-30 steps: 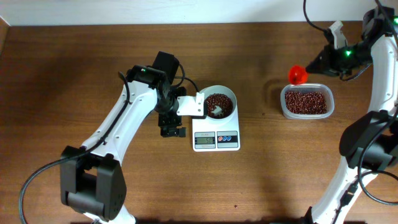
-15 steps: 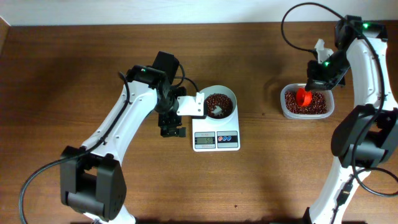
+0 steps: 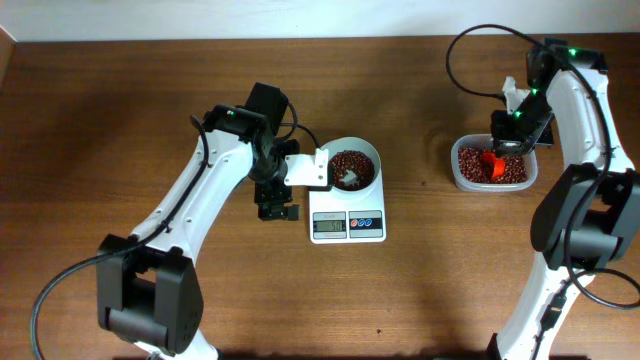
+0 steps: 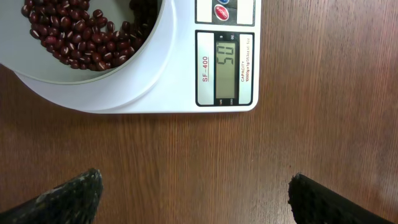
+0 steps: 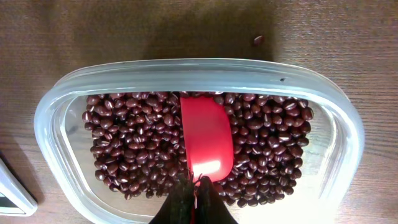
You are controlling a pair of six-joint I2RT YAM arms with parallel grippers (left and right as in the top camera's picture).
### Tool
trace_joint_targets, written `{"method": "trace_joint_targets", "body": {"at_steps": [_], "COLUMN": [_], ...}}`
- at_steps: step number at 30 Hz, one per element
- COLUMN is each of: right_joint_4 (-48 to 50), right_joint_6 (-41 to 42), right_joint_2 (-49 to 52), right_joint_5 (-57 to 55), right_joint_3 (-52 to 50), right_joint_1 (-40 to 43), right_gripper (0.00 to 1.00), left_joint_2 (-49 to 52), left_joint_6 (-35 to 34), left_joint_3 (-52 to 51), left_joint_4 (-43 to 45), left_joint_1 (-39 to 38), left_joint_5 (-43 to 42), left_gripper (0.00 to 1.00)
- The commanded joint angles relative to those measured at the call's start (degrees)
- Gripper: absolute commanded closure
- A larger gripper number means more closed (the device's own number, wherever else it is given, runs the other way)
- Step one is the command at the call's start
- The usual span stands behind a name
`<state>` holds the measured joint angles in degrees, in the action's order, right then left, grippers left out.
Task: Scoop item into bowl and weigh 50g on scale
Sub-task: 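Lower the scoop into the tub and open the right gripper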
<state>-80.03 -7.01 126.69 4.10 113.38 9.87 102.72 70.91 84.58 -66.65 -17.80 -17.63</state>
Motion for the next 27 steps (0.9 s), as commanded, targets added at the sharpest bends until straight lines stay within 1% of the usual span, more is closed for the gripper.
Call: {"method": "trace_joint_targets", "body": {"at_steps": [1, 2, 4, 5, 6, 7, 10, 11, 15, 19, 22, 24, 27], "right_joint_4": [0.96, 1.20, 1.55, 1.66, 1.88, 2.01, 2.78, 2.97, 3.65, 4.72, 6.23, 7.32, 9.62], "right_joint_6": [-0.22, -0.22, -0.20, -0.22, -0.22, -0.22, -0.22, -0.22, -0.22, -0.22, -0.22, -0.20, -0.20], "right_joint_2": [0.35, 0.35, 0.35, 0.35, 0.35, 0.35, 0.35, 0.35, 0.35, 0.35, 0.35, 0.35, 0.35], "right_joint_5": [-3.34, -3.34, -3.28, -3.30, -3.30, -3.30, -3.32, -3.30, -3.32, -5.22, -5.20, -5.18, -4.31], "right_joint_3": [-1.20, -1.20, -1.20, -1.20, -1.20, -1.20, -1.20, -1.20, -1.20, -1.22, -1.25, -1.38, -1.75], "right_joint_1": [1.33, 1.64, 2.56, 2.80, 3.04, 3.30, 4.48, 4.74, 5.99, 7.56, 9.49, 10.51, 11.72], "right_gripper": [0.89, 0.80, 0.71, 0.62, 0.56, 0.53, 0.28, 0.23, 0.17, 0.06, 0.02, 0.00, 0.01], "left_joint_2": [0.46, 0.46, 0.46, 0.46, 0.46, 0.46, 0.46, 0.46, 0.46, 0.46, 0.46, 0.46, 0.46], "left_joint_6": [0.68, 0.68, 0.68, 0.68, 0.68, 0.68, 0.68, 0.68, 0.68, 0.68, 0.68, 0.68, 0.68], "left_joint_3": [-0.39, -0.39, -0.39, -0.39, -0.39, -0.39, -0.39, -0.39, -0.39, -0.39, -0.39, -0.39, -0.39], "left_joint_4": [-0.20, -0.20, -0.17, -0.20, -0.20, -0.20, -0.20, -0.20, -0.20, -0.20, -0.20, -0.20, -0.20], "left_joint_1": [0.39, 0.39, 0.39, 0.39, 0.39, 0.39, 0.39, 0.39, 0.39, 0.39, 0.39, 0.39, 0.39], "left_joint_5": [-1.03, -1.03, -1.03, -1.03, -1.03, -1.03, -1.03, -1.03, -1.03, -1.03, -1.03, -1.03, -1.03], "left_gripper": [0.01, 0.02, 0.02, 0.01, 0.01, 0.01, 0.01, 0.01, 0.01, 0.01, 0.02, 0.01, 0.01]}}
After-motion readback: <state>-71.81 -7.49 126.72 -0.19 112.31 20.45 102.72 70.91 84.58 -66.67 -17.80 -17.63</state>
